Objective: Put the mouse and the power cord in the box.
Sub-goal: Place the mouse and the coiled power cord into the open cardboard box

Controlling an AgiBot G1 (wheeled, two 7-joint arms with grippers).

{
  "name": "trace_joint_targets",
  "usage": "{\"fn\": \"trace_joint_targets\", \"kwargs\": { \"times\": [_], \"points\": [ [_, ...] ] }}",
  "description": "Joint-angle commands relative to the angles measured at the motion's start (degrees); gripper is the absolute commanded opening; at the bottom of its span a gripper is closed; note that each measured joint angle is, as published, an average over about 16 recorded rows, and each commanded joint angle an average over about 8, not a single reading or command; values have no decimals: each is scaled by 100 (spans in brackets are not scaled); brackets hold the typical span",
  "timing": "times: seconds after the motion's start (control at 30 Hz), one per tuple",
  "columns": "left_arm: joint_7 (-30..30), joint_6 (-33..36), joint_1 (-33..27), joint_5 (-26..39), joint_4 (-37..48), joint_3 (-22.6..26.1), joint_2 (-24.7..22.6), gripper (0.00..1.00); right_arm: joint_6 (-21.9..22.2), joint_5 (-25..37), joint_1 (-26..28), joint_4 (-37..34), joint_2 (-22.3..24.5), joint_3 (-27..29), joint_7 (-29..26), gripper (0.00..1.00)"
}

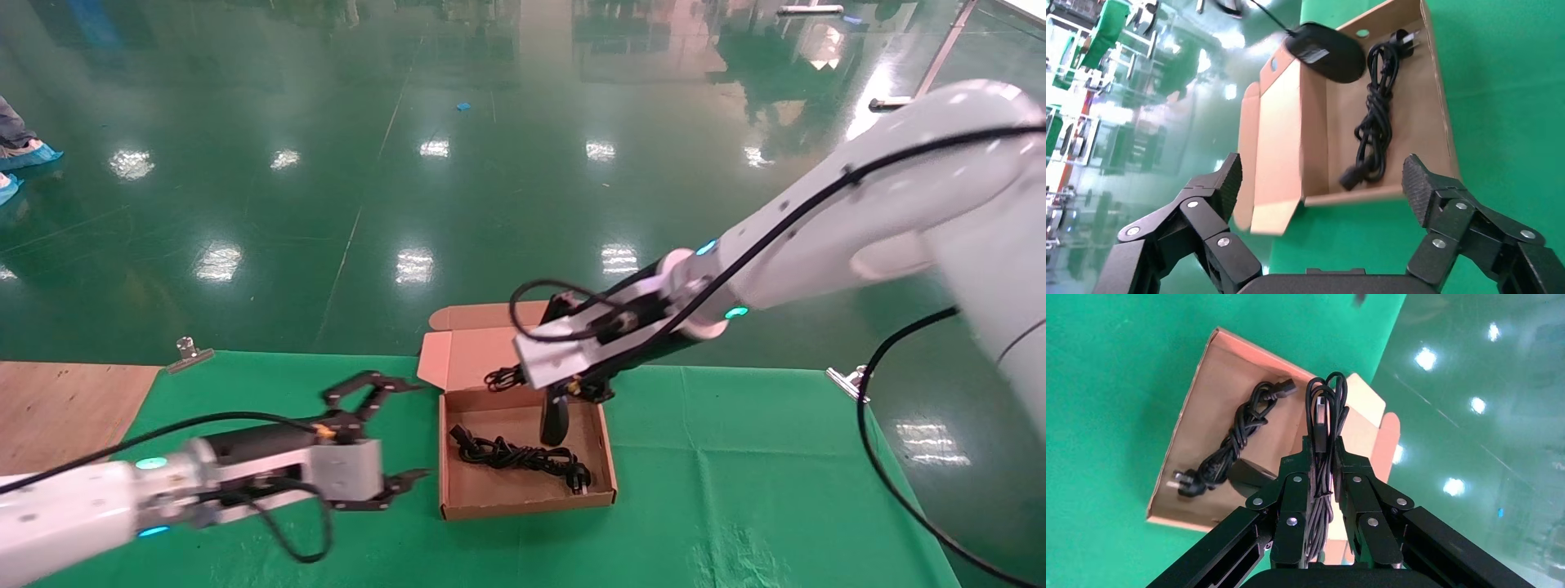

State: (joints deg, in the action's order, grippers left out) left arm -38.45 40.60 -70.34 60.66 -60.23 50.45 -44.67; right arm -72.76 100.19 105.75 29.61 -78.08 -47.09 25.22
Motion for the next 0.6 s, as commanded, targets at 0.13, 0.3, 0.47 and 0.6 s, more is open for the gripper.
{"fn": "trace_joint_targets", "kwargs": {
  "times": [0.13, 0.3, 0.47, 0.6],
  "points": [
    [222, 24, 193, -248, -404, -137, 553, 100, 384, -134, -246, 277, -40, -390, -164, 0],
    [231, -6, 338, -445, -437, -260, 792, 100, 765, -361, -454, 450, -51, -873, -276, 0],
    [156, -115, 458, -573, -362, -358, 846, 100, 1348, -523, -713, 512, -57, -1352, -329, 0],
    [54, -120, 514, -651, -301, -419, 848, 100, 2110, -587, -933, 560, -62, -1676, -344, 0]
  ]
}}
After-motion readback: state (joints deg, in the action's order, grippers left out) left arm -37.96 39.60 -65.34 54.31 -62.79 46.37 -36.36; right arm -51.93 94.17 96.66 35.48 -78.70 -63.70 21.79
